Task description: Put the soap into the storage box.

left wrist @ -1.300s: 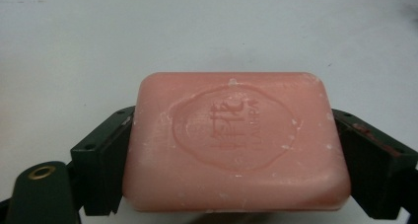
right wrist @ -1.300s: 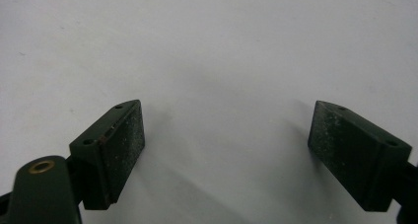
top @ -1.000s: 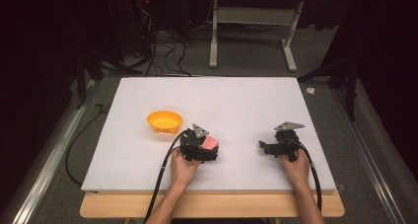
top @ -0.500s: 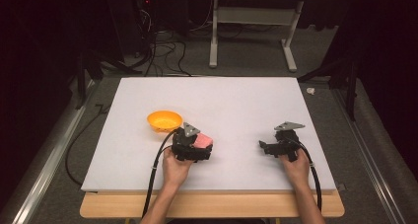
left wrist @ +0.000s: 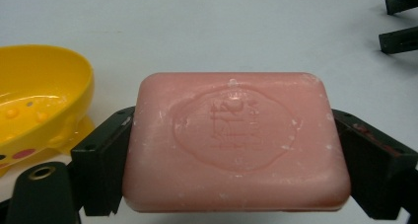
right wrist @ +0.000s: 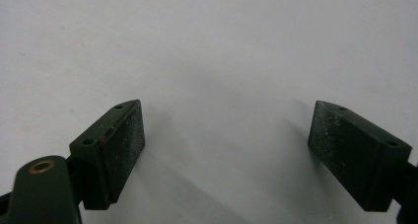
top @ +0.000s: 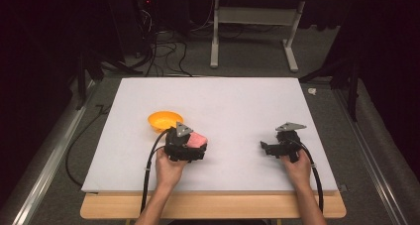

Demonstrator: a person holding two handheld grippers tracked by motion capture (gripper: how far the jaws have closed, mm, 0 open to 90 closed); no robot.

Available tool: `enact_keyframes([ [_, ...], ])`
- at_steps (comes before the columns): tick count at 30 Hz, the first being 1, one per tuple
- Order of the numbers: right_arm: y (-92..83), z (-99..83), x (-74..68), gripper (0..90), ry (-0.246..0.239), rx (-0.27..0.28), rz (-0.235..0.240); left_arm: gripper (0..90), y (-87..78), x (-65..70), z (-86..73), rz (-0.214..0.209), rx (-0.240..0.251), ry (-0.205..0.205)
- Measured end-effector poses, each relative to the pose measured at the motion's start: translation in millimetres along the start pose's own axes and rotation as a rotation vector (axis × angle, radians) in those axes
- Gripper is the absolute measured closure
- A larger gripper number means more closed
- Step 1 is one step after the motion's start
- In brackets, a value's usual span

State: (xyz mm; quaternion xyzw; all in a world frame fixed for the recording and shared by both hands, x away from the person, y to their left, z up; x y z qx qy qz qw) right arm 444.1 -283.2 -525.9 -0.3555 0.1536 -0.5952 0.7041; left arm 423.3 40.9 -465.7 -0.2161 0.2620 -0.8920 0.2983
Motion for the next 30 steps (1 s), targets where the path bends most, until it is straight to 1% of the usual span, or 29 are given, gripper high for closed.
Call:
enact_keyframes([
  [9,0.0,0.0,0.0,14.8,0.000,0.000,0.000,13.8,-12.8,-5.3,-0.1,0.006,0.016,-0.010],
  [14,0.2,0.2,0.0,14.8,-0.001,0.004,-0.001,13.7,-21.6,-8.6,1.8,0.009,0.036,-0.020],
  [21,0.2,0.1,-0.1,14.8,0.000,0.004,-0.002,13.8,-32.5,-15.2,2.4,0.029,0.054,-0.028],
  [23,0.1,0.1,-0.1,14.8,0.000,0.002,-0.002,13.8,-36.0,-18.1,2.6,0.032,0.057,-0.034],
  [25,0.1,0.1,-0.1,14.8,-0.001,0.002,-0.002,13.8,-39.8,-21.5,4.8,0.036,0.071,-0.054],
  [29,0.1,0.1,-0.1,14.8,-0.001,0.002,-0.002,13.8,-42.7,-23.9,8.0,0.029,0.084,-0.065],
  [30,0.1,0.1,0.0,14.8,-0.001,0.002,-0.002,13.8,-45.0,-26.6,10.1,0.033,0.090,-0.070],
])
Point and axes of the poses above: each handheld gripper's, and its own axes: y roughly forward along the jaws, z roughly out of its top, x roughly to its right, the point moved 6 cm from there along y, roughly forward along the jaws, and after that the axes turned 15 degrees about -z, right-handed, at the moved point
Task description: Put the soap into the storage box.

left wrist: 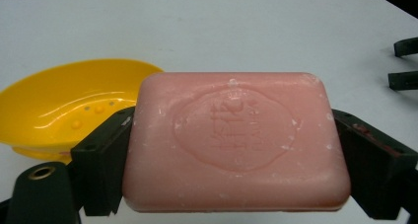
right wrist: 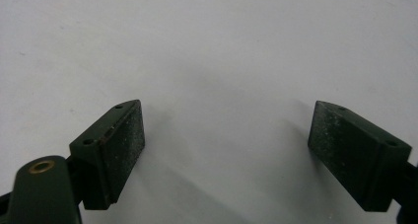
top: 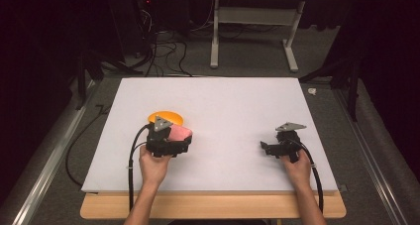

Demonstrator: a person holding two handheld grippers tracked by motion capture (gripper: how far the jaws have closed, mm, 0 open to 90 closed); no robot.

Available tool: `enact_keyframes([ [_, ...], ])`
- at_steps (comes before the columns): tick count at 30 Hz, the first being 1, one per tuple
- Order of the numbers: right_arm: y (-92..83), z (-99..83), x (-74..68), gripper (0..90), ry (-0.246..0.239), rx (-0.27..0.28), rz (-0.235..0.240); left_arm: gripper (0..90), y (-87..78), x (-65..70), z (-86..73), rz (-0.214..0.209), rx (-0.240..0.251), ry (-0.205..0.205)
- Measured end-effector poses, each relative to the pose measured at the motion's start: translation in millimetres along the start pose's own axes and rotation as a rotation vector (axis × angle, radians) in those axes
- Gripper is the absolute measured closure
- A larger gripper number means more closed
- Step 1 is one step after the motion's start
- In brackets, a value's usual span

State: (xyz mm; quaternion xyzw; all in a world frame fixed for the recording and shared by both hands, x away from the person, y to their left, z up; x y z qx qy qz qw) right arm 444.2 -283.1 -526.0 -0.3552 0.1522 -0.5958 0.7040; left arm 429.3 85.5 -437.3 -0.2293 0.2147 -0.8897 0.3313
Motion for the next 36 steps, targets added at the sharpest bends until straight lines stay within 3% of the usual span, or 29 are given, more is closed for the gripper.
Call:
enact_keyframes([
  [13,0.1,0.0,0.2,14.8,-0.001,0.000,0.002,13.7,-9.8,-20.1,10.0,0.027,0.011,-0.026],
  [22,0.0,0.0,0.1,14.7,0.001,-0.002,0.002,13.7,-10.7,-33.3,17.2,0.079,-0.003,-0.028],
  [32,0.0,-0.1,0.1,14.8,0.002,-0.003,0.003,13.8,-2.8,-53.1,25.1,0.139,-0.021,-0.057],
  [36,0.0,0.0,0.3,14.8,0.000,-0.003,0.003,13.8,0.8,-57.6,25.6,0.143,-0.017,-0.071],
])
Point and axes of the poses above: each handheld gripper's, and its own axes: y roughly forward along the jaws, z roughly out of its top, x roughly to its right, the point moved 6 cm from there along y, roughly forward along the jaws, and after that the axes turned 15 degrees about -z, right-handed, at the moved point
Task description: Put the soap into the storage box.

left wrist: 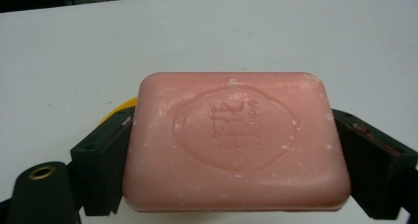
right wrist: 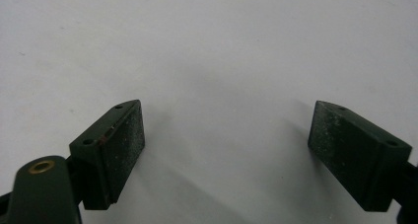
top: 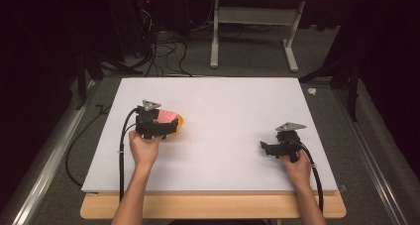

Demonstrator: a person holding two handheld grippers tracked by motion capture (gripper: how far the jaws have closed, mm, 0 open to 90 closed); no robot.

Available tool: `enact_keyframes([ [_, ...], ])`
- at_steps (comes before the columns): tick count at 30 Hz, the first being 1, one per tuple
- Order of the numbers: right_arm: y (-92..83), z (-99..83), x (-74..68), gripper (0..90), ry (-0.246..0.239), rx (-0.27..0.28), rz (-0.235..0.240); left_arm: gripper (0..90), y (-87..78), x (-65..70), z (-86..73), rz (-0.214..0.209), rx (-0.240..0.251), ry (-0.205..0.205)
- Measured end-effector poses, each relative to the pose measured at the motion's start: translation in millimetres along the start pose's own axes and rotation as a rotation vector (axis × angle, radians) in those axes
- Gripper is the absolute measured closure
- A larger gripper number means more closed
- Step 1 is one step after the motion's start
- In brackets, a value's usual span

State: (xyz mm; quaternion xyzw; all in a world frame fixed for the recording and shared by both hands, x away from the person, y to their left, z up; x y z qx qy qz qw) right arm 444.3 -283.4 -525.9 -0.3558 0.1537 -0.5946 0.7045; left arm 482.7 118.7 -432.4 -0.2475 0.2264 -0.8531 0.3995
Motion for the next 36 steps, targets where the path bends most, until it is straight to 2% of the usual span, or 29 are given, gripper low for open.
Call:
enact_keyframes([
  [5,-0.1,-0.1,-0.1,14.7,0.002,-0.001,0.000,13.7,7.1,-6.2,-1.8,0.015,-0.019,-0.015],
  [12,0.0,0.0,-0.1,14.8,0.001,0.000,0.000,13.7,17.3,-16.3,-3.0,0.056,-0.028,-0.035],
  [19,-0.1,-0.1,-0.1,14.7,0.002,-0.001,0.000,13.7,26.3,-21.5,-5.4,0.070,-0.048,-0.042],
  [24,0.0,0.0,-0.1,14.8,0.001,0.000,0.000,13.7,33.4,-26.8,-7.0,0.080,-0.056,-0.061],
  [36,0.0,0.0,-0.1,14.7,0.001,0.000,-0.001,13.7,42.6,-34.5,-10.6,0.101,-0.078,-0.076],
])
Point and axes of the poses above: each handheld gripper's, and its own axes: y roughly forward along the jaws, z roughly out of its top, x roughly to its right, the point moved 6 cm from there along y, roughly forward along the jaws, and after that the axes turned 15 degrees about -z, right-handed, at the moved point
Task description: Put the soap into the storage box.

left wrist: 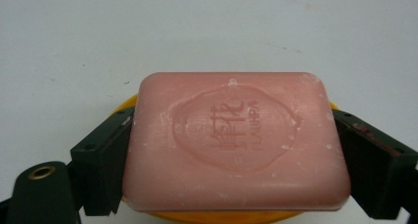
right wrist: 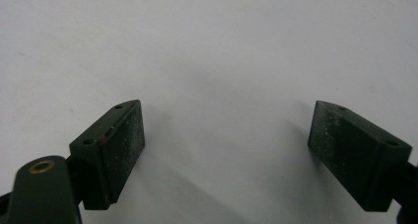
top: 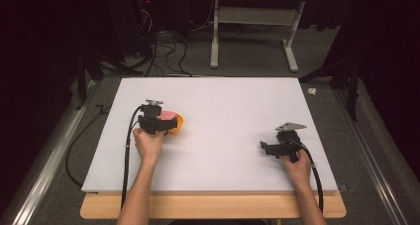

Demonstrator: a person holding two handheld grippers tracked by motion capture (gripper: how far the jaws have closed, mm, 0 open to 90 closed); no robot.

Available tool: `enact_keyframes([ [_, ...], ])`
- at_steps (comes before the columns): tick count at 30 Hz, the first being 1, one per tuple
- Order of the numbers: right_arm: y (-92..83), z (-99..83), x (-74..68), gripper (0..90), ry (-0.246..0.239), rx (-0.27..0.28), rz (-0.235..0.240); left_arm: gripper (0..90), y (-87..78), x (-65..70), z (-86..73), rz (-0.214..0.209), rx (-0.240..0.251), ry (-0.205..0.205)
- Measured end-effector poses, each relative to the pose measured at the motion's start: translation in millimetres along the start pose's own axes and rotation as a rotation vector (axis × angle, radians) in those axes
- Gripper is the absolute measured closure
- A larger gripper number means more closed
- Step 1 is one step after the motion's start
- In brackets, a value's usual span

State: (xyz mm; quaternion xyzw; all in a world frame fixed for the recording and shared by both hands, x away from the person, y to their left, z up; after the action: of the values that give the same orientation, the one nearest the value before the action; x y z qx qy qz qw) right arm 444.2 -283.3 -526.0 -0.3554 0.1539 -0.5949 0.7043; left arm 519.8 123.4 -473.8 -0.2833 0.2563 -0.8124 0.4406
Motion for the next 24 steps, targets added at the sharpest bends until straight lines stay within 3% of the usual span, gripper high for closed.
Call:
enact_keyframes([
  [24,0.0,0.0,0.0,14.8,0.000,0.000,0.000,13.6,14.5,-3.5,-6.1,0.013,-0.050,-0.027],
])
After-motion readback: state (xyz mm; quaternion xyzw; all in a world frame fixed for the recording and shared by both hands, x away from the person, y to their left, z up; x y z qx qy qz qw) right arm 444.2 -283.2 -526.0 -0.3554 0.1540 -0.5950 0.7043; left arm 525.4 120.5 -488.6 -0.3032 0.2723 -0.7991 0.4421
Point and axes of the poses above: each handheld gripper's, and its own axes: y roughly forward along the jaws, z roughly out of its top, x roughly to its right, the point moved 6 cm from there along y, roughly forward along the jaws, and after that the axes turned 15 degrees about -z, right-handed, at the moved point
